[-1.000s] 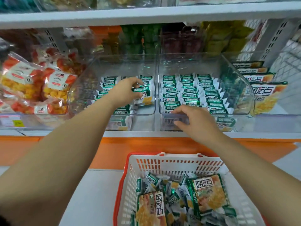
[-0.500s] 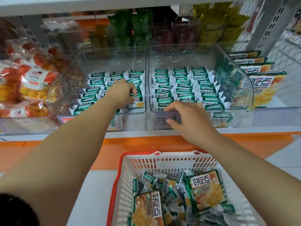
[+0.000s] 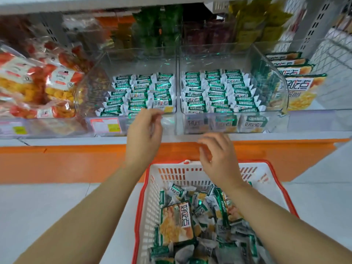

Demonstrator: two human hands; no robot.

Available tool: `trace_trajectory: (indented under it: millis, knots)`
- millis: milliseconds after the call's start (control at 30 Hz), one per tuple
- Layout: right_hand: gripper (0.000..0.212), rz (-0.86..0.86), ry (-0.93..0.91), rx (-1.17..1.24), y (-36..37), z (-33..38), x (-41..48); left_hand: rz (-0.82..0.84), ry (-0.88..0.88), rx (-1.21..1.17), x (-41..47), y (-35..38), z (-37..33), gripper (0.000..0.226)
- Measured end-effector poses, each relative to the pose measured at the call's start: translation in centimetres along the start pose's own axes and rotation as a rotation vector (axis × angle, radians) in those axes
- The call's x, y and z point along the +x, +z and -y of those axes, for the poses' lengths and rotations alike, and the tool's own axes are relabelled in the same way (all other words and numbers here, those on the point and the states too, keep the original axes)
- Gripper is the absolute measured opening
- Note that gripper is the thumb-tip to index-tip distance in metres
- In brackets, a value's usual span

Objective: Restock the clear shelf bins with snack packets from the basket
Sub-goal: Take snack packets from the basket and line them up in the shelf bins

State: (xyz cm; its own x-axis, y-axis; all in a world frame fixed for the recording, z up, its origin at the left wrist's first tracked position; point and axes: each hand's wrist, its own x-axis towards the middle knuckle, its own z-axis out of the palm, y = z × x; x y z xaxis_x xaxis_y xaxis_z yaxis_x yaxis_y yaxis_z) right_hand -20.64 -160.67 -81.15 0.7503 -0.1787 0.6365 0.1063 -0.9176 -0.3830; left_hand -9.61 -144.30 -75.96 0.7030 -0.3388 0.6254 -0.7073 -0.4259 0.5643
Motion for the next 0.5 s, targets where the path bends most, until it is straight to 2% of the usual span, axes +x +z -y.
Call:
trace_trajectory:
  millis: [67, 167, 233, 300, 367, 500]
  knots:
    - [0.021, 0.209, 0.157, 0.030, 0.8, -0.3, -3.1, 0.194, -0.140, 0.021, -3.4, 0.6, 1.5, 0.020]
    - [0.024, 0.598, 0.426, 0.011, 1.6, -2.1, -7.0, 0.648, -0.279, 0.162, -7.1, 0.9, 4.9, 0.030]
    - [0.025, 0.769, 0.510, -0.009, 2.0, -3.3, -8.7, 0.954, -0.348, 0.331, -8.7, 0.7, 6.7, 0.043]
    - [0.027, 0.897, 0.606, 0.000, 2.7, -4.2, -10.0, 1.168, -0.394, 0.409, -9.7, 0.7, 7.9, 0.057]
    - [0.025, 1.007, 0.661, 0.004, 3.9, -4.9, -10.8, 1.232, -0.424, 0.381, -10.2, 1.0, 8.7, 0.062]
    - [0.027, 1.115, 0.682, 0.084, 7.1, -5.6, -11.3, 1.147, -0.460, 0.314, -10.3, 1.9, 9.8, 0.057]
